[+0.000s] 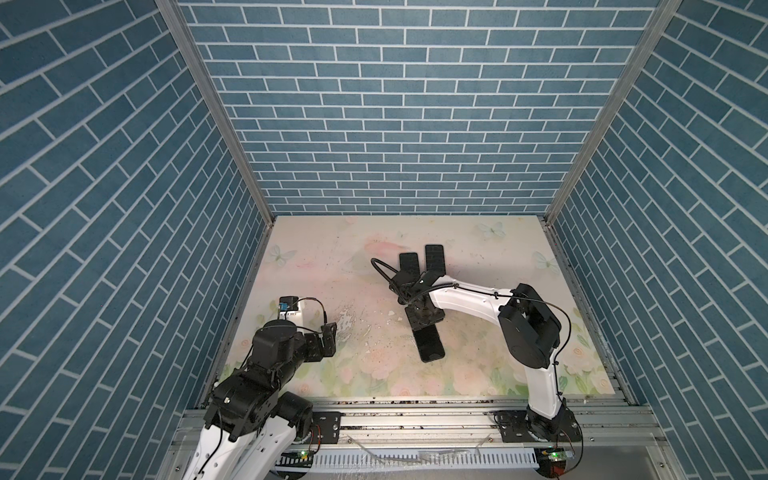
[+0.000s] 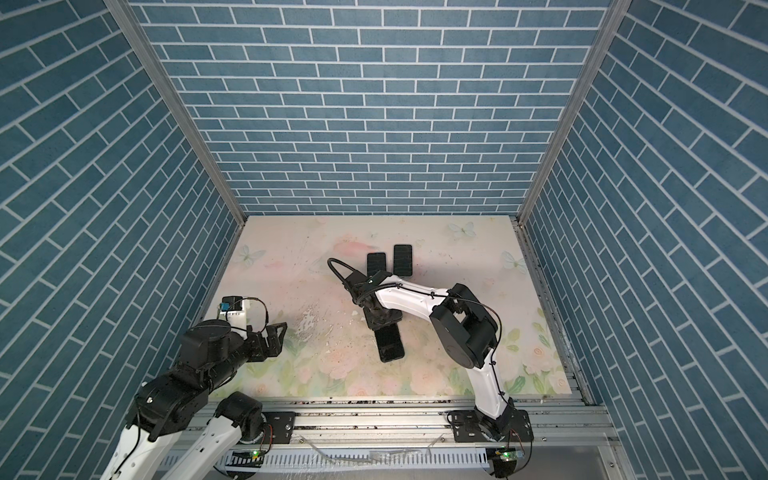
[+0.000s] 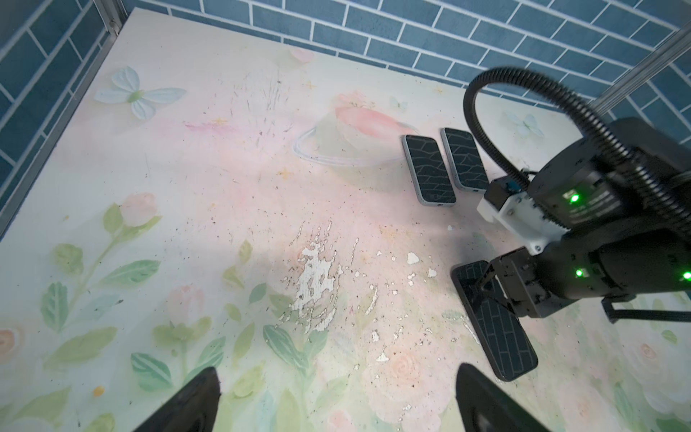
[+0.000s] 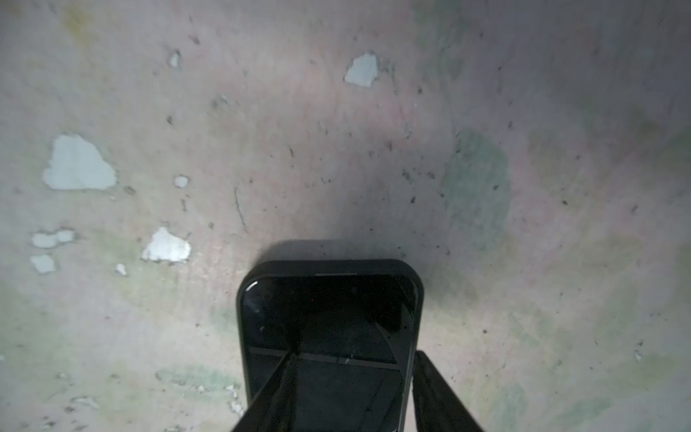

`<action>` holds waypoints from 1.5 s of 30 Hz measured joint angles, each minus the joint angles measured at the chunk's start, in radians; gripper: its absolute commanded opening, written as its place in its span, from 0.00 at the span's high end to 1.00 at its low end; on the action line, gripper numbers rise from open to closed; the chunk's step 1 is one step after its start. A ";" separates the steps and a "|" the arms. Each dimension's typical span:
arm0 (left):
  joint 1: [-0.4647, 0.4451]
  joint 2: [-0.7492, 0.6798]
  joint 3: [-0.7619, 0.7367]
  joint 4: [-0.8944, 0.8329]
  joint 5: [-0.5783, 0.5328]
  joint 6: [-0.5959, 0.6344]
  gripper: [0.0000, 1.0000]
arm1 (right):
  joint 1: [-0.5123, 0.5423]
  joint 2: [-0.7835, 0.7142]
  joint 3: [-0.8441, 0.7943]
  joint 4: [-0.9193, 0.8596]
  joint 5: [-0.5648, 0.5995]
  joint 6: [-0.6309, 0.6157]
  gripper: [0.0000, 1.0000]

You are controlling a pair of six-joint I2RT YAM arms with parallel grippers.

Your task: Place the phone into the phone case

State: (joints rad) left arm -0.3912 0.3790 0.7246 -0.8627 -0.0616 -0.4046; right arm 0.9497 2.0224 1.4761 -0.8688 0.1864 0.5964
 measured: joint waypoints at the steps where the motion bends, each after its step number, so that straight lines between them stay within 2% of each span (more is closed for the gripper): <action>1: 0.000 -0.008 0.000 0.000 -0.003 -0.002 0.01 | 0.000 -0.008 -0.012 0.008 -0.006 -0.001 0.47; 8: 0.000 -0.048 0.001 -0.005 -0.023 -0.007 0.00 | 0.021 -0.079 -0.122 0.045 -0.056 0.035 0.43; 17: 0.000 -0.056 0.001 -0.007 -0.031 -0.009 0.00 | 0.147 -0.210 -0.292 0.006 -0.084 0.129 0.42; 21: 0.000 -0.055 0.001 -0.008 -0.030 -0.009 0.00 | 0.166 -0.256 -0.328 -0.011 -0.078 0.140 0.40; 23: 0.000 -0.055 0.001 -0.008 -0.030 -0.009 0.00 | 0.166 -0.285 -0.340 -0.011 -0.070 0.138 0.35; 27: 0.000 -0.054 0.001 -0.008 -0.030 -0.009 0.00 | 0.166 -0.357 -0.351 0.018 -0.054 0.127 0.14; 29: 0.000 -0.053 0.001 -0.008 -0.029 -0.009 0.00 | 0.165 -0.382 -0.341 0.032 -0.042 0.112 0.10; 36: 0.000 -0.053 0.001 -0.008 -0.027 -0.009 0.01 | 0.165 -0.304 -0.202 0.035 0.015 0.069 0.08; 45: 0.000 -0.053 0.001 -0.008 -0.027 -0.009 0.00 | 0.135 -0.196 -0.192 0.045 0.002 0.053 0.07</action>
State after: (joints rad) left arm -0.3912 0.3264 0.7254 -0.8703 -0.0883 -0.4137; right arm 1.0847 1.8263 1.2839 -0.8238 0.1886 0.6491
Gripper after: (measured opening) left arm 0.995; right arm 0.928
